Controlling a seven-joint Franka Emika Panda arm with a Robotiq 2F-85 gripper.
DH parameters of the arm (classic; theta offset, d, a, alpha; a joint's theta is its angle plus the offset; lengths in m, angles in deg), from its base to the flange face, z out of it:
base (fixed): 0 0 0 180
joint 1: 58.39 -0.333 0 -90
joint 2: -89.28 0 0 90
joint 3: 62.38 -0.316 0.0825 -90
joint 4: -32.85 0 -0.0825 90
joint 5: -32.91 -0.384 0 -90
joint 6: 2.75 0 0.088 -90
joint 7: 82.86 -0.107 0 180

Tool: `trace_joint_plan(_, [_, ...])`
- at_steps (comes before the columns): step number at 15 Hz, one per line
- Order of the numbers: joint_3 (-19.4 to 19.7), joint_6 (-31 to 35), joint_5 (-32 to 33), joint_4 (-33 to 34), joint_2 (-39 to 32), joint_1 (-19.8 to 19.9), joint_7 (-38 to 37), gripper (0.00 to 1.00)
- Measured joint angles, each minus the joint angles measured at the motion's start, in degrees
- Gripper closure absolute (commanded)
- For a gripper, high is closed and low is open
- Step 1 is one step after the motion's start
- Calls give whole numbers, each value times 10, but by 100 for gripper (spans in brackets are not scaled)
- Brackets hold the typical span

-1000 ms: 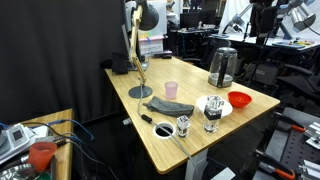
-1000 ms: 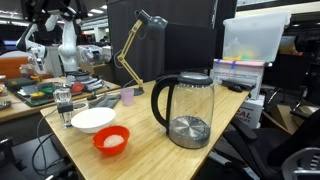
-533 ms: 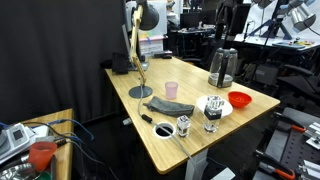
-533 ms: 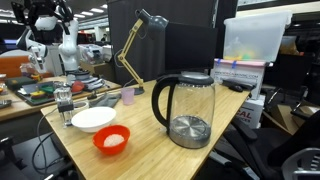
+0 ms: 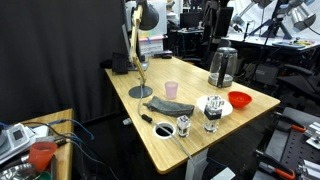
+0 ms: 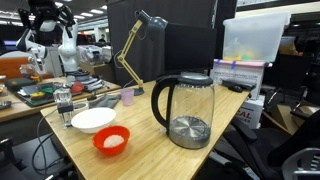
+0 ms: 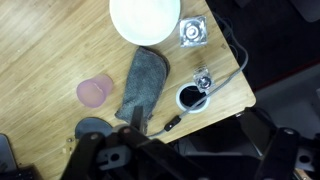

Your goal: Turn on the lamp

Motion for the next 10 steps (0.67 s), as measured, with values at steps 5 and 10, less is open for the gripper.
trace_joint_plan(5, [-8, 17, 0, 1, -3, -1, 0, 0])
trace_joint_plan(10, [-30, 110, -6, 27, -67, -13, 0, 0])
